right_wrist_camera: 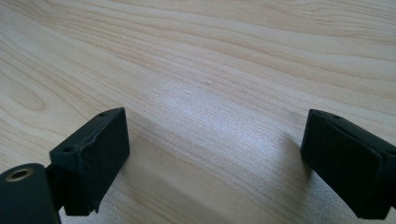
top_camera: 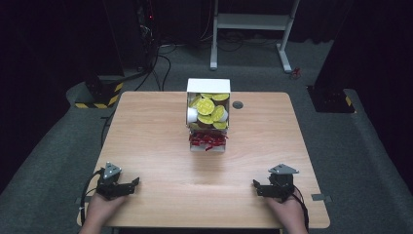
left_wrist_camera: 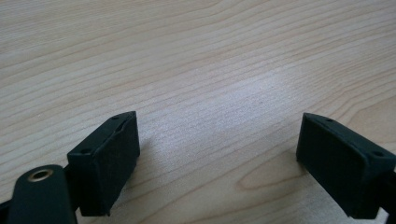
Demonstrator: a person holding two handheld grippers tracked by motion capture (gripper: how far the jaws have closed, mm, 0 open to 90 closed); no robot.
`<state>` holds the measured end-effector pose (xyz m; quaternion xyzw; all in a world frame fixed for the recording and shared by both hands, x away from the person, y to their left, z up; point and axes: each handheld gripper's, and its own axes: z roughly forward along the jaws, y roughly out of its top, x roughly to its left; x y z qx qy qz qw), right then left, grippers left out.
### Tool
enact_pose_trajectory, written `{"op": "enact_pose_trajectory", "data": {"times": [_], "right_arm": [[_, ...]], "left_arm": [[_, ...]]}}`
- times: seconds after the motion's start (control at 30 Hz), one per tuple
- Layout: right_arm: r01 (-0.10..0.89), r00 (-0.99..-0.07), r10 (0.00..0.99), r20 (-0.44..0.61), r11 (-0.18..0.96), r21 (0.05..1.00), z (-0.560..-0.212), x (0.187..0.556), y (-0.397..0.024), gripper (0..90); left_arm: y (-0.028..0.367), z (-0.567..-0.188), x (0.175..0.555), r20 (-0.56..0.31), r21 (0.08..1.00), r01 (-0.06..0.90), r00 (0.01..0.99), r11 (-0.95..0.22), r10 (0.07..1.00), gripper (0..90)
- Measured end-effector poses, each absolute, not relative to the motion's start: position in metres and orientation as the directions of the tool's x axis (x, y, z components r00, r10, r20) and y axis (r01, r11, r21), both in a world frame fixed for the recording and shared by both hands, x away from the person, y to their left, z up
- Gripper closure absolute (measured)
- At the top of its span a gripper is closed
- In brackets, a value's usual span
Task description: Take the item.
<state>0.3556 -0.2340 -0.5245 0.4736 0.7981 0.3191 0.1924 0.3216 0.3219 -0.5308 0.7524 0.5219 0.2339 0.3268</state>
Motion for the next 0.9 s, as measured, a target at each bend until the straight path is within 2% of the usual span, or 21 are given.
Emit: {"op": "enact_pose_trajectory", "data": {"times": [0.9], "right_arm": [[0.628, -0.479, 0.878, -0.010, 0.351, 0.694, -0.5247, 0.3567, -0.2336, 7.9]], "left_arm": [[0.3238, -0.5303, 0.3199, 0.008, 0.739, 0.632, 0.339, -0.235, 0.941, 16.3]]}}
